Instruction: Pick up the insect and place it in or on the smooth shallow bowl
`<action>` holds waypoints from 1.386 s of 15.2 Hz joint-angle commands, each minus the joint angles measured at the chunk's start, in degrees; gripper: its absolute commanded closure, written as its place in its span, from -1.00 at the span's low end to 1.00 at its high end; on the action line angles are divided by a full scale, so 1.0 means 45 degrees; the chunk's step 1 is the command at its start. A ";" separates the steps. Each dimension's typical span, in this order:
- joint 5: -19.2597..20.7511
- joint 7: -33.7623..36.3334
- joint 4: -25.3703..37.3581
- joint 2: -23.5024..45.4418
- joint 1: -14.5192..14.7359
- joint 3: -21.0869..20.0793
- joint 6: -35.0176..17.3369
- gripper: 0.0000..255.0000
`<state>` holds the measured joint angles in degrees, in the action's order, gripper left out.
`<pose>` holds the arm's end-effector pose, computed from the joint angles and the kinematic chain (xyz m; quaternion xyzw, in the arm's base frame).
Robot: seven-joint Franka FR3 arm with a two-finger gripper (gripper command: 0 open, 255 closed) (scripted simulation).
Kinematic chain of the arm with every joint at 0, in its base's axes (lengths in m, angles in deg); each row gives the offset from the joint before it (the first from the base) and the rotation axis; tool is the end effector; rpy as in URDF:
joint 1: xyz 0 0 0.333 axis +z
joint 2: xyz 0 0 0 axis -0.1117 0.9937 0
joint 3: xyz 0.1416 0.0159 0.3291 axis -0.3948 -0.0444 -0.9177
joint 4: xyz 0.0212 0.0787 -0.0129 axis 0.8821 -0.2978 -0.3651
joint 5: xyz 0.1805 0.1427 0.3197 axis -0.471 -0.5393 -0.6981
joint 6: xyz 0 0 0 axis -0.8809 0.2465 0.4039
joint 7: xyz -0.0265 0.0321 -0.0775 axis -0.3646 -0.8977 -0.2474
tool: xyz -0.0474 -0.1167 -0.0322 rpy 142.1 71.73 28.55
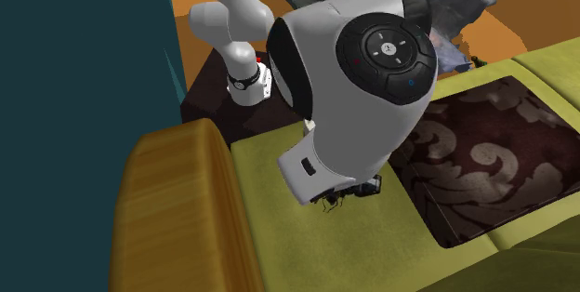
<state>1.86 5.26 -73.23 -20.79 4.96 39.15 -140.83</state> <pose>0.4485 0.3616 0.5217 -0.9993 0.0255 0.0201 0.0169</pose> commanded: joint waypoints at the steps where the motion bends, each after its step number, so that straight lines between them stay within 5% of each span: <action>1: -0.0018 0.0001 0.0265 -0.0043 -0.0003 0.0001 0.0309 1.00; 3: -0.0024 0.0003 0.0435 -0.0060 -0.0005 0.0002 0.0495 1.00; 9: -0.1387 0.0130 -0.2271 -0.2804 0.0351 -0.0239 0.0210 1.00; 21: -0.3532 0.0864 -0.5773 -0.6955 0.1855 -0.0641 0.0420 1.00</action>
<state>-13.82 9.20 -98.54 -51.73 13.16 36.24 -138.63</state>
